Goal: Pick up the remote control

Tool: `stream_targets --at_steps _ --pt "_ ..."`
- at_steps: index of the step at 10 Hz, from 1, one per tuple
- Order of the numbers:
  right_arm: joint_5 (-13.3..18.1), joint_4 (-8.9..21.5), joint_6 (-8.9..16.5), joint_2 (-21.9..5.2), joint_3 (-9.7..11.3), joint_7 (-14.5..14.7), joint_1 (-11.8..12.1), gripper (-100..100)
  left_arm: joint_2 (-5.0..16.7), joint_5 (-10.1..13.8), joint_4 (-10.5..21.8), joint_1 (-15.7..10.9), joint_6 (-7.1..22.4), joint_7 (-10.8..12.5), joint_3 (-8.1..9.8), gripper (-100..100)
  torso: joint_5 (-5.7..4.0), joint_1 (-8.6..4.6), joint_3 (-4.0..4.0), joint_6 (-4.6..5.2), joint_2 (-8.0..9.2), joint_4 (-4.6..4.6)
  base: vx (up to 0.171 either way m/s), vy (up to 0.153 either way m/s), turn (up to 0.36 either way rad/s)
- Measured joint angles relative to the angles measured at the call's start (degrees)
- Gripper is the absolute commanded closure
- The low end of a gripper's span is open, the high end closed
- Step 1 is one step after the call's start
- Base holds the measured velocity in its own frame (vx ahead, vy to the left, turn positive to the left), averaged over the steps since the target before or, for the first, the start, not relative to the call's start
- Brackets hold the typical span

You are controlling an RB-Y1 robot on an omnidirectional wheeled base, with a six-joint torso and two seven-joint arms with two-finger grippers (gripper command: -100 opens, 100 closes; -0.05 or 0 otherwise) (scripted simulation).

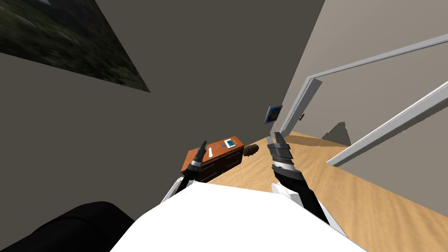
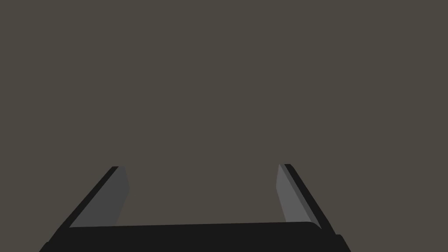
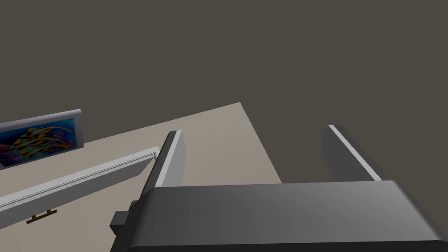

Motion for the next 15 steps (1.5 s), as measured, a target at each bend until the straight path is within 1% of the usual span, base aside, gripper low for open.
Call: stream_targets --at_steps 1,2,3,4,5,6,7,8,9,10,11,12,13,14,15 --pt "0.0 0.0 0.0 0.0 0.0 0.0 -0.01 0 1.71 -1.67 2.37 0.24 -0.67 -0.98 -0.16 -100 0.0 0.01 0.0 0.02 0.01 0.0 -0.042 0.008 -0.088" --pt "0.0 0.0 0.0 0.0 -0.01 0.0 0.01 0 2.69 -3.2 2.87 0.27 -0.48 -1.51 -0.28 -100 0.01 0.05 -0.01 -0.04 -0.03 0.0 -0.039 0.0 -0.174" --pt "0.0 0.0 0.0 0.0 0.0 0.0 0.0 0 4.11 -4.91 3.91 0.42 -0.08 -2.26 -0.58 -100 0.01 0.04 -0.02 0.0 -0.04 -0.01 -0.029 0.003 -0.112" --pt "0.0 0.0 0.0 0.0 -0.01 0.0 0.01 0 5.02 -6.23 4.02 0.5 0.53 -2.65 -0.71 -100 0.01 0.04 -0.04 -0.03 -0.07 -0.01 -0.029 0.0 -0.22" --pt "0.0 0.0 0.0 0.0 0.0 0.0 0.0 0 6.58 -7.89 4.76 0.29 1.53 -3.21 -1.07 -100 0.01 0.04 -0.05 0.0 -0.09 -0.02 -0.022 0.004 -0.166" --pt "0.0 0.0 0.0 0.0 -0.01 0.0 0.01 0 7.17 -9.28 5.57 0.62 1.54 -3.81 -1.28 -100 0.01 0.05 -0.06 -0.03 -0.11 -0.02 -0.019 0.001 -0.296" --pt "0.0 0.0 0.0 0.0 0.0 0.0 0.0 0 8.52 -11.03 6.17 1.54 1.59 -4.71 -1.73 -100 0.01 0.05 -0.06 0.0 -0.11 -0.02 -0.016 0.007 -0.117" --pt "0.0 0.0 0.0 0.0 -0.01 0.0 0.02 0 9.5 -12.34 7.05 1.64 1.47 -5.15 -1.7 -100 0.01 0.07 -0.07 -0.05 -0.13 -0.02 -0.015 0.001 -0.253" --pt "0.0 0.0 0.0 0.0 0.0 0.0 0.01 0 10.97 -13.95 8.75 1.42 1.57 -5.87 -2.04 -100 0.01 0.07 -0.08 0.0 -0.15 -0.03 -0.012 0.006 -0.141" --pt "0.0 0.0 0.0 0.0 -0.01 0.0 0.02 0 11.54 -15.59 9.55 1.66 1.59 -6.57 -2.33 -100 0.01 0.07 -0.09 -0.05 -0.16 -0.03 -0.008 0.001 -0.242" --pt "0.0 0.0 0.0 0.0 -0.01 0.0 0.01 0 12.68 -17.3 11.47 1.8 1.33 -7.65 -2.77 -100 0.01 0.07 -0.1 -0.01 -0.17 -0.03 -0.006 0.007 -0.169" --pt "0.0 0.0 0.0 0.0 -0.01 0.0 0.02 0 13.38 -18.98 12.2 2.18 1.15 -8.38 -2.95 -100 0.01 0.08 -0.1 -0.05 -0.18 -0.03 -0.002 0.005 -0.336" --pt "0.0 0.0 0.0 0.0 -0.01 0.0 0.01 0 15.01 -20.55 13.25 2.93 1.06 -9.2 -3.16 -100 0.01 0.09 -0.1 0.0 -0.18 -0.03 -0.003 0.014 -0.13" --pt "0.0 0.0 0.0 -0.01 -0.01 0.0 0.02 0 15.73 -22.26 13.68 2.97 1.48 -9.77 -3.58 -100 0.02 0.1 -0.11 -0.06 -0.2 -0.04 0.004 0.009 -0.275" --pt "0.0 0.0 0.0 -0.01 -0.01 0.0 0.01 0 17.39 -23.77 15.54 2.65 1.7 -10.44 -3.94 -100 0.02 0.11 -0.13 -0.01 -0.23 -0.04 0.005 0.016 -0.154"
